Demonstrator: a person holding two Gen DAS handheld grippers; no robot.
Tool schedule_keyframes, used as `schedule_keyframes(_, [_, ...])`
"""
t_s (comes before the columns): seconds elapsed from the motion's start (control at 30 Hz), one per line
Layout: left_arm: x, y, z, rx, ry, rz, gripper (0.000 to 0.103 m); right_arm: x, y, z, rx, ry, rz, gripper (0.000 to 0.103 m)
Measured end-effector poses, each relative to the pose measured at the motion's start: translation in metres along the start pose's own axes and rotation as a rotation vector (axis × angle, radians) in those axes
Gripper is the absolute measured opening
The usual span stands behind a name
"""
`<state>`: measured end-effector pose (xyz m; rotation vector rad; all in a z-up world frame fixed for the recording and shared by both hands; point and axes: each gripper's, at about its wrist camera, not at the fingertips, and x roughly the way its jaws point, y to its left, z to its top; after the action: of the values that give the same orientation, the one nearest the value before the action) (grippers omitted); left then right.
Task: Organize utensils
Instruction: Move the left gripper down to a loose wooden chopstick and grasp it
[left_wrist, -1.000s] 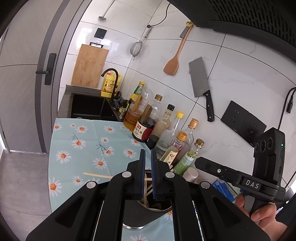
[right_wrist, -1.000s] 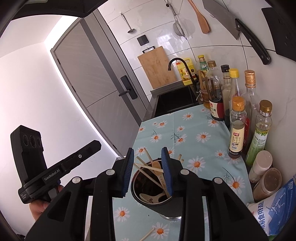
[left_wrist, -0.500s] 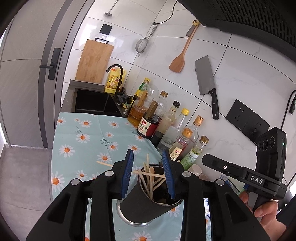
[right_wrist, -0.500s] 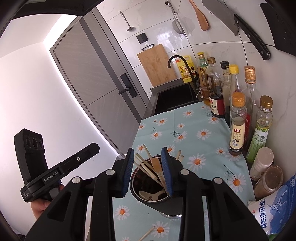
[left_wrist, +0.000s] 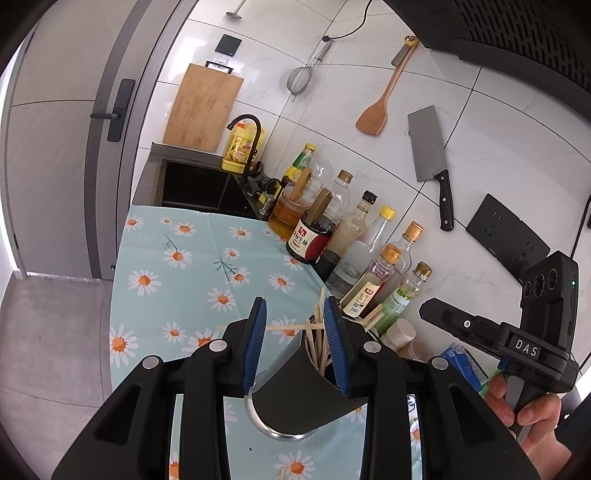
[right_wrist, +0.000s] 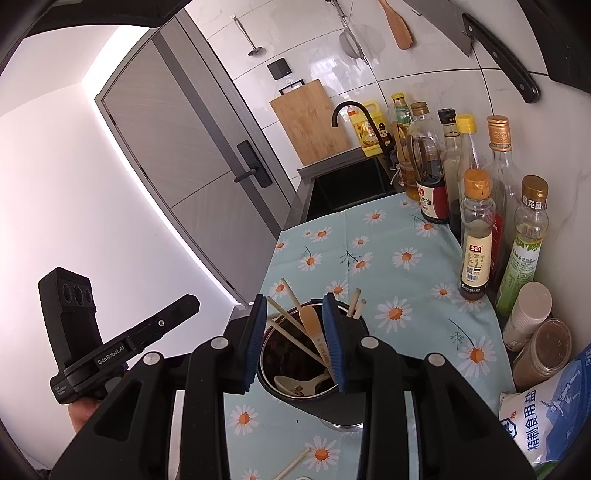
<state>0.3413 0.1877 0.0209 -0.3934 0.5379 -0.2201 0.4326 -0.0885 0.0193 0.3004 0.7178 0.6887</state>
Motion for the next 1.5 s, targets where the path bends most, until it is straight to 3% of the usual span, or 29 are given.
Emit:
schedule_keyframes(0.43, [0.006,0.015,-0.01,-0.011,0.033,0.021,0.035,0.001,-0.003,-0.001,0.014,0.007,-0.008,0.035])
schedule_keyframes(0.6, [0.014,0.028,-0.019,-0.017,0.084,0.059,0.035,0.001,-0.005,-0.004,0.018,0.014,-0.008,0.035])
schedule_keyframes(0.77, [0.035,0.054,-0.039,-0.064,0.212,0.167,0.035,0.0,-0.007,-0.005,0.028,0.016,-0.014,0.035])
schedule_keyframes(1.13, [0.083,0.099,-0.07,-0.196,0.414,0.248,0.035,0.0,-0.007,-0.009,0.032,0.03,-0.009,0.036])
schedule_keyframes(1.27, [0.109,0.11,-0.075,-0.253,0.501,0.309,0.035,-0.002,-0.006,-0.011,0.037,0.029,-0.002,0.036])
schedule_keyframes(1.5, [0.138,0.1,-0.068,-0.197,0.612,0.401,0.033,-0.009,-0.008,-0.01,0.062,0.009,0.0,0.037])
